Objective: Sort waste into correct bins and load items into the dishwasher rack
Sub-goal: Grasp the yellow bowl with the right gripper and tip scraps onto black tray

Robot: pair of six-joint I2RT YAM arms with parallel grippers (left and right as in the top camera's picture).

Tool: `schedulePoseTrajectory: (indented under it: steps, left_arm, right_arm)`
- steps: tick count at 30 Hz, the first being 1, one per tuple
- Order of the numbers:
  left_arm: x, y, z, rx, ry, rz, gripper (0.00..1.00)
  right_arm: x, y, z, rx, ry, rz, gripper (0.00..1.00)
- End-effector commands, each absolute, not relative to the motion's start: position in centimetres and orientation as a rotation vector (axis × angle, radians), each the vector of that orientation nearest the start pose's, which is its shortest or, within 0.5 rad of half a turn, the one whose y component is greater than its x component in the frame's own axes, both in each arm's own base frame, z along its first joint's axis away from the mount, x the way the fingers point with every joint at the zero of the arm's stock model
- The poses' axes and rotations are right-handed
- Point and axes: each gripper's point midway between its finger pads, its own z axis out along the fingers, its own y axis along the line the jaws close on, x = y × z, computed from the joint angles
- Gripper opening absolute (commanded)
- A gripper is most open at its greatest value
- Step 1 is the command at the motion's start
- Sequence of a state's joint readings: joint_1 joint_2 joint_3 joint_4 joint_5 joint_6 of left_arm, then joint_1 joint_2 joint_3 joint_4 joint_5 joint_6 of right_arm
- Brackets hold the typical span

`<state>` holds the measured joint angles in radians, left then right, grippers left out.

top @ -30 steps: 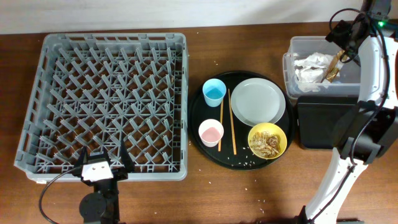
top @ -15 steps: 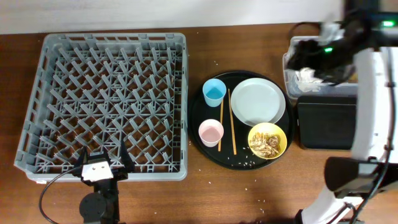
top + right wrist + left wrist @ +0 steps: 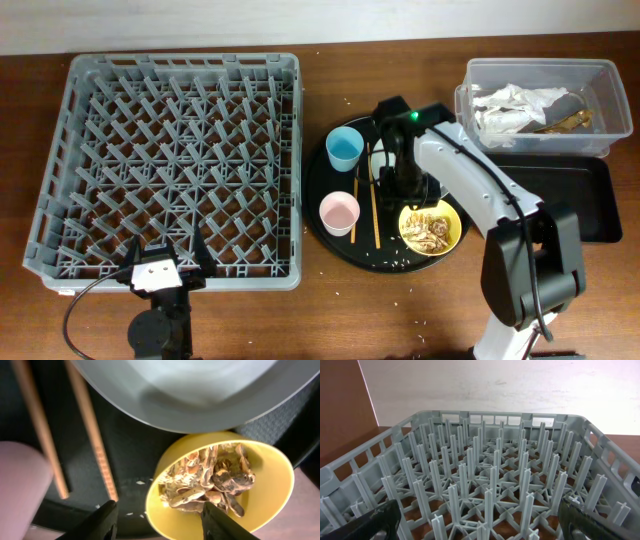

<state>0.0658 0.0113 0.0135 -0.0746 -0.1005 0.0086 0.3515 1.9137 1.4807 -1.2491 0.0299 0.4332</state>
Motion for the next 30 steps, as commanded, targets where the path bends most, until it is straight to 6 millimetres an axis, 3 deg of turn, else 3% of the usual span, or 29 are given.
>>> schedulePoseTrajectory:
  steps: [1, 2, 5, 10, 12, 15, 17, 19, 22, 26, 30]
  left_arm:
    - [24.4, 3.3, 15.8, -0.106, 1.642, 0.151, 1.0]
    - [24.4, 3.3, 15.8, -0.106, 1.642, 0.152, 1.0]
    - [24.4, 3.3, 15.8, -0.106, 1.642, 0.151, 1.0]
    - [24.4, 3.3, 15.8, -0.106, 1.642, 0.151, 1.0]
    - [24.4, 3.3, 15.8, -0.106, 1.642, 0.151, 1.0]
    - [24.4, 3.3, 15.8, -0.106, 1.642, 0.152, 1.0]
    - [24.4, 3.3, 15.8, -0.106, 1.642, 0.151, 1.0]
    - [24.4, 3.3, 15.8, -0.106, 1.642, 0.151, 1.0]
    - [24.4, 3.3, 15.8, -0.106, 1.642, 0.151, 1.0]
    - [24.4, 3.3, 15.8, -0.106, 1.642, 0.151, 1.0]
    - [24.4, 3.3, 15.8, -0.106, 1.642, 0.151, 1.0]
  right_arm:
    - [30.7, 10.7, 5.6, 0.157, 3.219, -0.118, 0.46]
    - [30.6, 10.9, 4.8, 0.158, 3.217, -0.102, 0.4]
    - [29.7, 11.4, 2.9, 0.132, 3.226, -0.082, 0.38]
    - [29.5, 11.6, 2.4, 0.118, 3.222, -0.082, 0.06]
    - [29.5, 11.4, 2.6, 0.113, 3.224, -0.097, 0.04]
    - [30.3, 10.3, 6.1, 0.122, 3.212, -0.08, 0.04]
    - [31.9, 9.0, 11.1, 0.109, 3.11, 0.009, 0.04]
    - [33.3, 6.5, 15.8, 0.186, 2.952, 0.137, 0.04]
    - [35.0, 3.1, 19.3, 0.238, 2.784, 0.393, 0.04]
    - [36.2, -1.6, 19.7, 0.302, 2.615, 0.69, 0.04]
    - [35.4, -5.5, 18.9, 0.387, 2.438, 0.91, 0.04]
